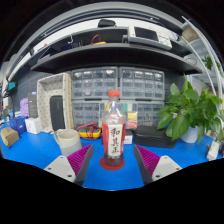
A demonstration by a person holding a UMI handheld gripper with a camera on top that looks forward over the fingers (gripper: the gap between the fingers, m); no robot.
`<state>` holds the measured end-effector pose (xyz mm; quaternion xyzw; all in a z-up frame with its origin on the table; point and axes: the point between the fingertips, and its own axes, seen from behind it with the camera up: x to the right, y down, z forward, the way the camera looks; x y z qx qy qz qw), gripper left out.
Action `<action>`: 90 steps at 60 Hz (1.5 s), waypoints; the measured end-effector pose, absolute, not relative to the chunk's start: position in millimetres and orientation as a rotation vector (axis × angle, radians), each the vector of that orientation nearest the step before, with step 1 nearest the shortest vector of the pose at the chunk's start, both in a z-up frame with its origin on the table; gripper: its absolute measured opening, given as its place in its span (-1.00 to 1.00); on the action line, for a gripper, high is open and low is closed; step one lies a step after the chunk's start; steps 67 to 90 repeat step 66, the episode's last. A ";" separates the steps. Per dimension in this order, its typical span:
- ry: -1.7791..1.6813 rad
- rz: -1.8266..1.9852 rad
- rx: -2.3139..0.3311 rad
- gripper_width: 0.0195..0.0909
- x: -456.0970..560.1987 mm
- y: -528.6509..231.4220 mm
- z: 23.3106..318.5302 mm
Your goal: Pour water
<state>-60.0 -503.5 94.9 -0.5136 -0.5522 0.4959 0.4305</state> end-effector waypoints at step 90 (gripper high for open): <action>-1.324 1.219 -1.322 0.80 97.3 -534.2 135.2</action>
